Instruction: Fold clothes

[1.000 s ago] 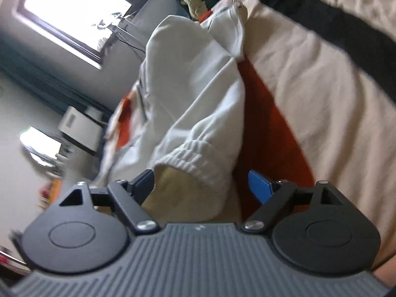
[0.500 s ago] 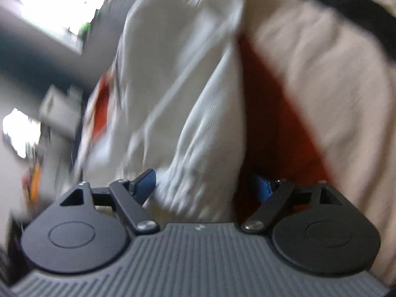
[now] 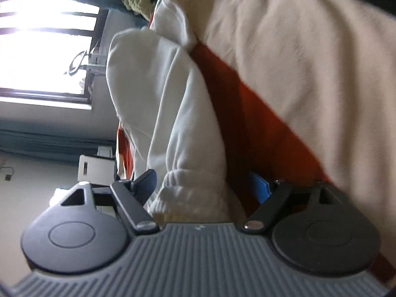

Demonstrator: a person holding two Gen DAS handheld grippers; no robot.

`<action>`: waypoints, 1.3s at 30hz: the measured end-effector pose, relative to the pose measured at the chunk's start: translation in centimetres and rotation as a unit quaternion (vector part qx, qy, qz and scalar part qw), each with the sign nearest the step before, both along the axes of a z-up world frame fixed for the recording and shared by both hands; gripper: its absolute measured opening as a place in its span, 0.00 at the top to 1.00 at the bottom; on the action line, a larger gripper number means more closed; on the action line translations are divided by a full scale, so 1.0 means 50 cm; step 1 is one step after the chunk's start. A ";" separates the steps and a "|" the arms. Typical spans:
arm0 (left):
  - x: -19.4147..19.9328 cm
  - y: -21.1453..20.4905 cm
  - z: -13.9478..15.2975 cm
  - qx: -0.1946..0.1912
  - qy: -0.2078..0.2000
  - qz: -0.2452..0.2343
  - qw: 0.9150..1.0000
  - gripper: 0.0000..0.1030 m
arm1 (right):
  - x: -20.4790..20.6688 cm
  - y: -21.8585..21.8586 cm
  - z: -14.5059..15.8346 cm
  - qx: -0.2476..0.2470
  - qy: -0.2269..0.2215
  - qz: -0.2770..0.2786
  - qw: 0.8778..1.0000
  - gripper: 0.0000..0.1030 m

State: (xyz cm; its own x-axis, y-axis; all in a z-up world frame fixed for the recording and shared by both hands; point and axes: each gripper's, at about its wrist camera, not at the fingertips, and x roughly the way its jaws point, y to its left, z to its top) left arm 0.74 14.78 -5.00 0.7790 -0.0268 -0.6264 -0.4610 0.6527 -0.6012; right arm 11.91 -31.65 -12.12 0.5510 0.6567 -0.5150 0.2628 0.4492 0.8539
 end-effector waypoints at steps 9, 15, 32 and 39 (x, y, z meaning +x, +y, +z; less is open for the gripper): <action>0.045 0.012 0.021 0.019 0.009 0.021 1.000 0.81 | -0.006 0.137 0.041 -0.016 -0.048 0.067 0.996 0.68; 0.086 0.105 0.158 0.078 -0.035 0.046 0.995 0.84 | -0.049 0.283 0.097 0.013 -0.081 0.123 0.989 0.74; 0.430 0.632 0.223 0.252 0.069 0.111 0.959 0.84 | 0.055 0.871 0.101 0.091 -0.070 0.302 0.946 0.72; 0.501 0.671 0.110 0.265 0.115 0.074 0.955 0.79 | 0.103 0.910 0.073 0.092 0.010 0.349 0.933 0.54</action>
